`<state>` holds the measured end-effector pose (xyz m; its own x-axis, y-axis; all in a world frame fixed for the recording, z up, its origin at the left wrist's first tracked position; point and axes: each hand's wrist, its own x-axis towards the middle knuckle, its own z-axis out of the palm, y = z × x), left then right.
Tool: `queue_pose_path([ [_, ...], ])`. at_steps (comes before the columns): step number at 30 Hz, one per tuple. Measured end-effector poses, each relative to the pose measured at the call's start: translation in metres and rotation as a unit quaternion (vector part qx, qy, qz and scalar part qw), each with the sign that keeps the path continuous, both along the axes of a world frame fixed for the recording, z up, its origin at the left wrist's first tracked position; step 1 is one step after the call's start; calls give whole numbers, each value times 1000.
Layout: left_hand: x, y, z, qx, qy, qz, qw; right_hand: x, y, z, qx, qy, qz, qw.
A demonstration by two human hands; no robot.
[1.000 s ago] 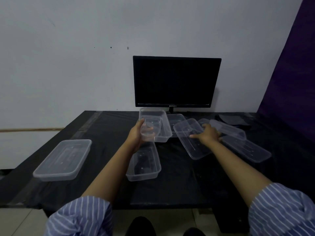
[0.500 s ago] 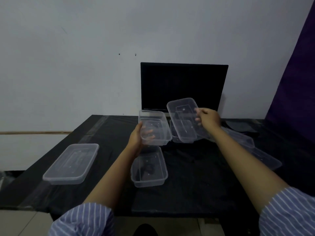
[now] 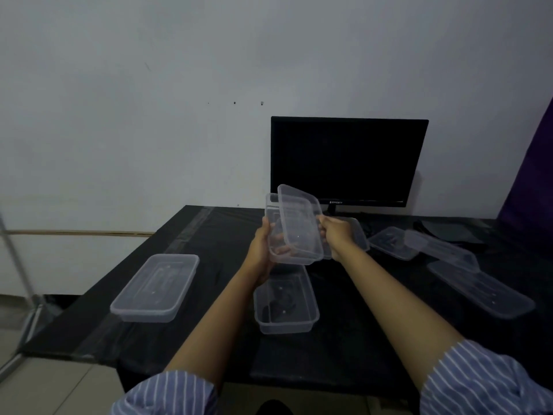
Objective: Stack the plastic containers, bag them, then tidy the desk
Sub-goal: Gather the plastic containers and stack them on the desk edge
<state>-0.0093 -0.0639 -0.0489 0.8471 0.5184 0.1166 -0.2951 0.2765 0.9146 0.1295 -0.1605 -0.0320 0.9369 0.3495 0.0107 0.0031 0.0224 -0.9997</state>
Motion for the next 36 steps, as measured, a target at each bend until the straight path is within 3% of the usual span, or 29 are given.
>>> queue_pose_path([
  [15,-9,6,-2,81,-31,-54,995,-14,19,-7,9,6,-4,1000],
  [30,-12,11,0,-4,-1,-33,999,-25,24,-2,-14,16,-5,1000],
  [36,-15,8,1,63,-21,-68,995,-30,24,-2,-21,-9,-17,1000],
])
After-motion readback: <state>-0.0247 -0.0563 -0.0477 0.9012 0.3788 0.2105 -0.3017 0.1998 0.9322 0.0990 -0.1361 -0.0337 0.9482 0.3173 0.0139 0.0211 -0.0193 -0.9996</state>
